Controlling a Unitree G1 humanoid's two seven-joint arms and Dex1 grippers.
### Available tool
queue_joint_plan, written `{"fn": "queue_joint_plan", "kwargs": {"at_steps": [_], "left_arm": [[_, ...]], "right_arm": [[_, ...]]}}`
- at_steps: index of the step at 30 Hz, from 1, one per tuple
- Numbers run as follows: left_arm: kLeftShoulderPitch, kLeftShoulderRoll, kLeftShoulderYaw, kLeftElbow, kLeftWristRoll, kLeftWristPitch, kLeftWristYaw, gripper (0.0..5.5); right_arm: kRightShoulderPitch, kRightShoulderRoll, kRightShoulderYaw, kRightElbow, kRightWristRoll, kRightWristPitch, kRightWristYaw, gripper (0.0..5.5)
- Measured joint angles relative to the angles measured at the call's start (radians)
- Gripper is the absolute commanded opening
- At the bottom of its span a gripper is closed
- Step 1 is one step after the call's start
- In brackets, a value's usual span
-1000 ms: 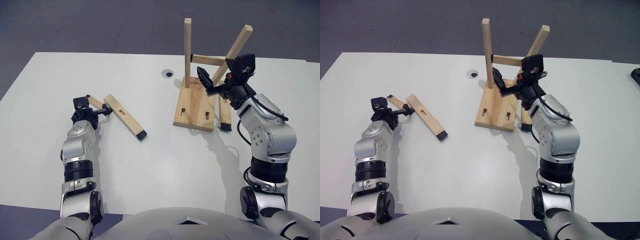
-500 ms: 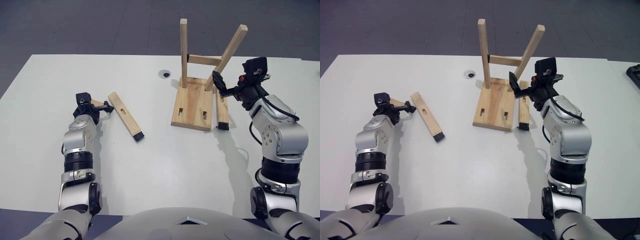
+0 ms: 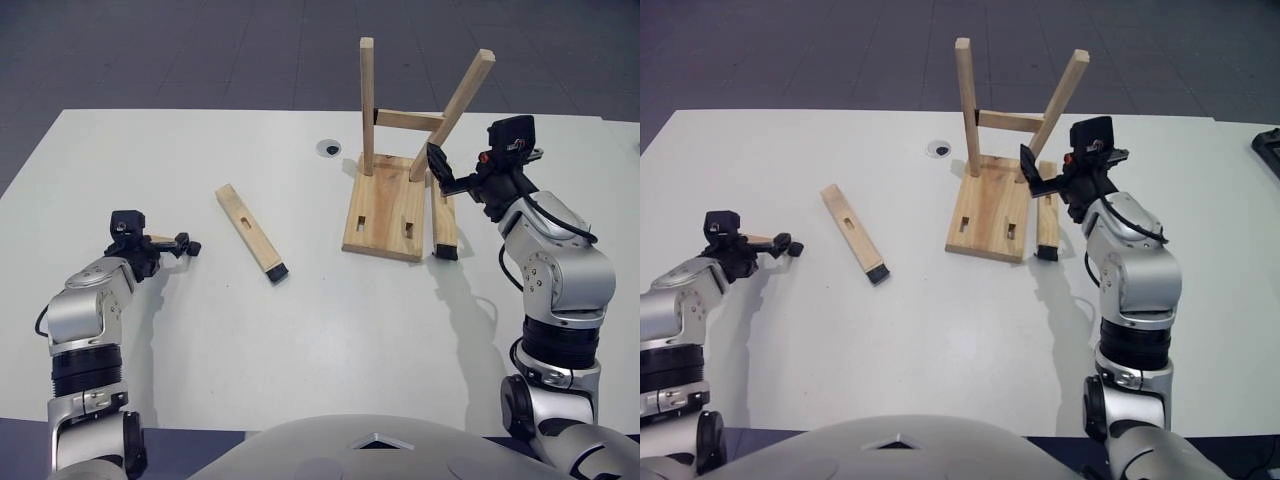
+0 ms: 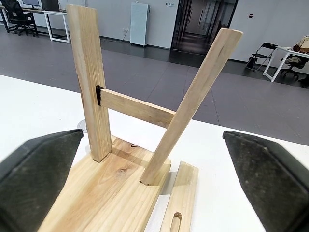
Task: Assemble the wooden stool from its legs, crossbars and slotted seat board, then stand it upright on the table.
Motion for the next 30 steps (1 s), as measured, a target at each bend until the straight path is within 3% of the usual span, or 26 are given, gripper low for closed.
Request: {"fn": "queue_joint_plan", "kwargs": {"at_steps": [4,10,14,21,27,30], "left_arm": [[0.02,0.039,-0.035,-0.024,0.003,0.0,-0.028,5.34],[0.024,0.092,-0.08,-0.046,0.015,-0.001,-0.079,5.38],[0.034,0.093,-0.002,-0.064,-0.037,0.034,-0.12,5.38],[-0.01,0.096,0.248,-0.067,-0.034,-0.085,-0.006,5.38],[0.109,0.123,0.09,-0.005,0.123,-0.091,0.015,5.38],[0.136,0.133,0.066,0.0,0.165,-0.1,0.015,5.38]], "right_arm": [[-0.001,0.002,0.006,0.002,-0.001,-0.004,-0.002,5.4],[-0.019,0.003,0.017,0.026,0.0,-0.023,0.0,5.4],[-0.027,0.003,0.02,0.04,0.001,-0.029,0.009,5.4],[-0.028,0.017,0.012,0.067,0.008,-0.038,0.009,5.4],[-0.031,0.025,0.004,0.074,0.016,-0.041,0.01,5.4],[-0.031,0.025,-0.001,0.08,0.018,-0.043,0.011,5.4]]}}
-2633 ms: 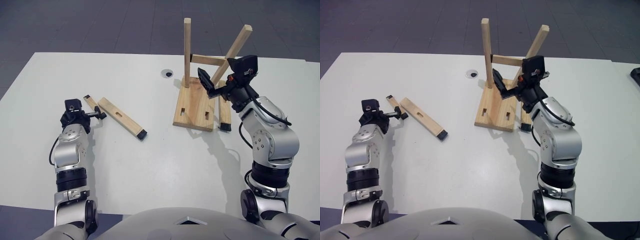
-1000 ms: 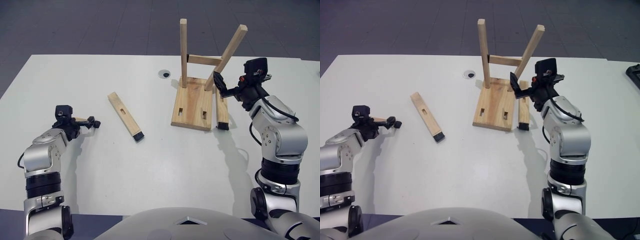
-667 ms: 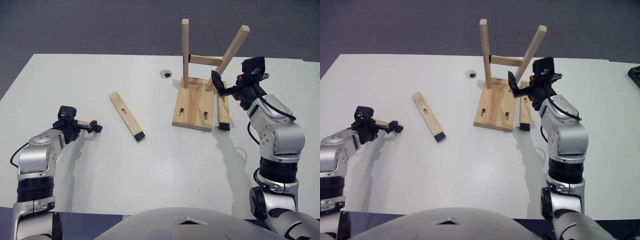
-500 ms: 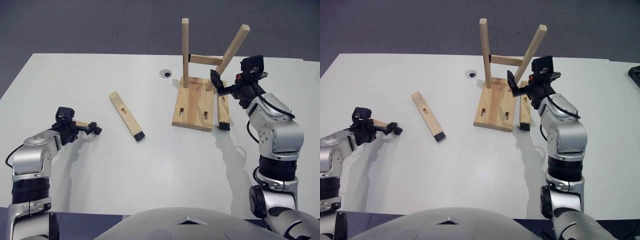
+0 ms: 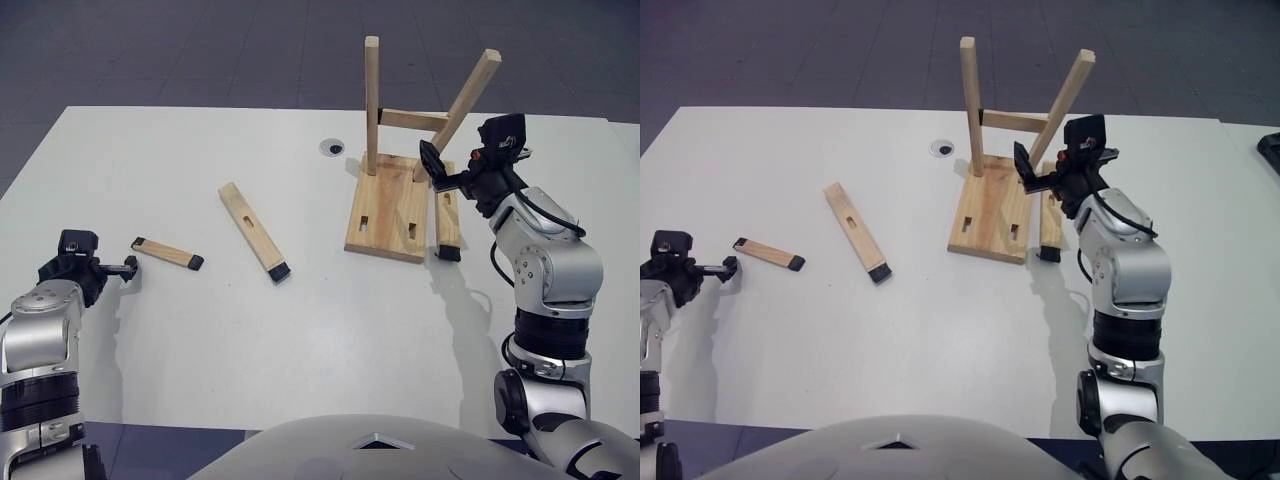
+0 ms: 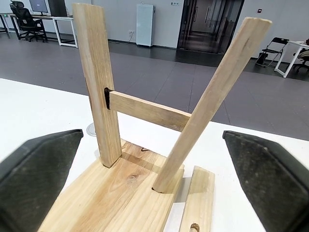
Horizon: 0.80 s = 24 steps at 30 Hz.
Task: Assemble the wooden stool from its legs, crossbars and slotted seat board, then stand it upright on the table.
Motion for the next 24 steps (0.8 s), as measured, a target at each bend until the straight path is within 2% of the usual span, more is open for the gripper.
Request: {"fn": "queue_joint_plan", "kwargs": {"at_steps": [5,16,20,22,24], "left_arm": [[0.013,0.022,-0.005,0.031,0.035,-0.045,-0.003,5.38],[-0.223,-0.065,-0.123,0.273,0.067,-0.239,0.008,5.38],[-0.211,-0.063,-0.063,0.249,0.071,-0.277,0.049,5.38],[-0.188,-0.074,-0.019,0.153,0.033,-0.288,0.049,5.38],[-0.178,-0.136,0.045,0.007,-0.048,-0.243,0.076,5.38]], "right_arm": [[0.0,0.0,-0.004,0.001,0.001,0.0,0.0,5.4],[-0.02,0.006,0.016,0.044,0.001,-0.018,0.009,5.4],[-0.02,0.006,0.013,0.047,0.001,-0.019,0.009,5.4],[-0.019,0.005,0.008,0.048,0.001,-0.02,0.009,5.4],[-0.014,0.005,0.005,0.048,0.0,-0.02,0.009,5.4]]}}
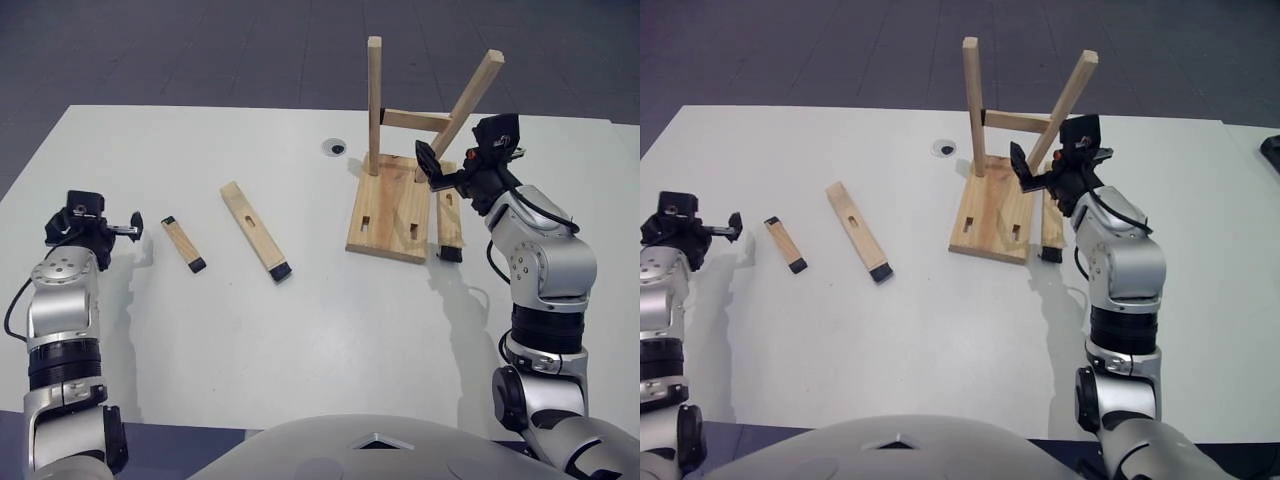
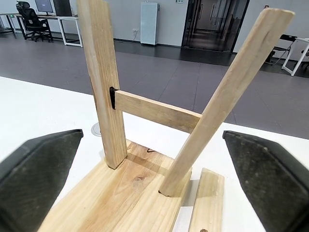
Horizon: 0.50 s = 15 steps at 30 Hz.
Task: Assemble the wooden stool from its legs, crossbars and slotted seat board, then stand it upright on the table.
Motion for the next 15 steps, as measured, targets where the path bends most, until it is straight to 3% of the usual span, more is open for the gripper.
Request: {"fn": "queue_joint_plan", "kwargs": {"at_steps": [3,7,11,15], "left_arm": [[0.009,-0.134,0.028,-0.248,-0.105,0.13,0.08,5.38],[0.067,-0.338,-0.064,-0.479,-0.155,0.304,0.204,5.38],[0.162,-0.391,-0.137,-0.474,-0.095,0.351,0.267,5.38],[0.219,-0.389,-0.116,-0.418,-0.046,0.35,0.301,5.38]], "right_arm": [[0.014,0.0,-0.007,-0.002,0.0,0.0,-0.001,5.4],[0.037,0.001,-0.011,-0.008,0.0,0.001,-0.007,5.4],[0.041,0.001,-0.01,-0.008,0.0,0.001,-0.007,5.4],[0.041,0.001,-0.011,-0.008,0.001,0.001,-0.007,5.4]]}}
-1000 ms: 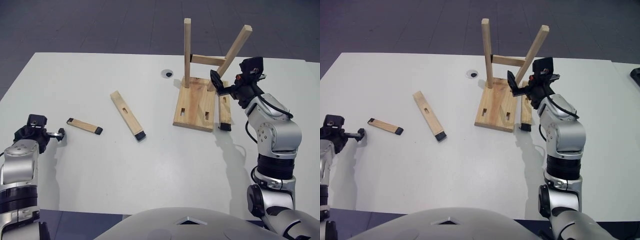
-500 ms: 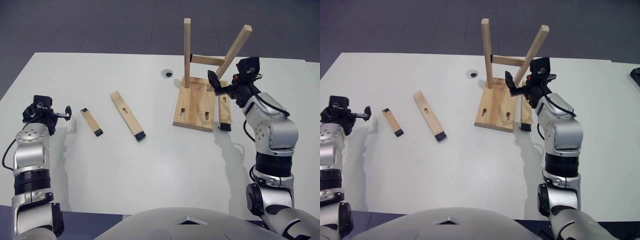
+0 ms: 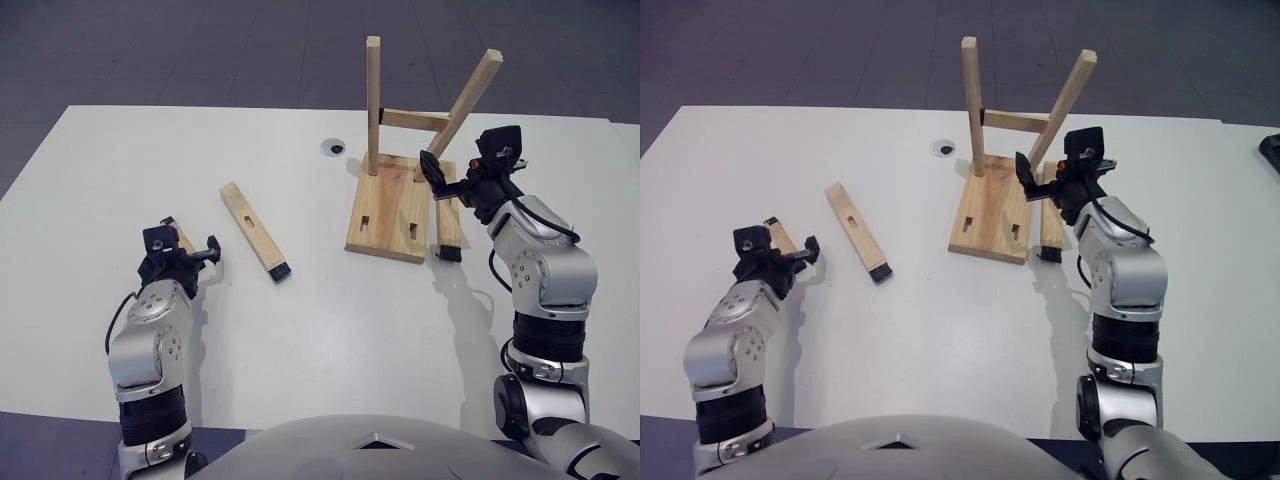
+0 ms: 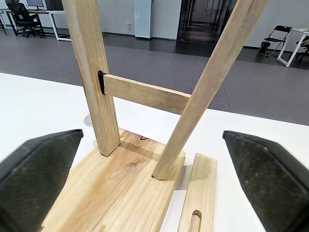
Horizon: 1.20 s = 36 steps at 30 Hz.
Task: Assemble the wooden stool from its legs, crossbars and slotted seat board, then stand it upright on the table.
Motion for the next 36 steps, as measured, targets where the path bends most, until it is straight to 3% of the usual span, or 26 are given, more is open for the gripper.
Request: {"fn": "queue_joint_plan", "kwargs": {"at_steps": [5,7,12,23,30,36], "left_arm": [[0.015,0.006,-0.008,0.028,0.031,-0.019,-0.004,5.37],[0.009,0.009,-0.014,0.039,0.029,-0.018,-0.019,5.11],[-0.026,0.034,-0.009,0.058,-0.005,0.054,-0.081,4.33],[-0.109,0.055,0.136,0.102,-0.112,0.199,-0.144,2.42],[-0.119,0.127,0.133,0.146,-0.121,0.217,-0.206,1.34],[-0.112,0.183,0.084,0.217,-0.087,0.107,-0.256,1.32]], "right_arm": [[0.001,0.0,0.0,0.0,0.001,0.0,0.0,5.4],[0.001,0.001,0.0,0.0,0.001,0.0,0.0,5.4],[0.0,0.005,0.0,0.0,0.004,-0.001,-0.001,5.4],[-0.001,0.029,-0.01,-0.002,0.021,-0.017,-0.022,5.4],[-0.015,0.04,-0.019,-0.014,0.025,-0.018,-0.039,5.4],[-0.032,0.047,-0.029,-0.044,0.053,-0.015,-0.037,5.4]]}}
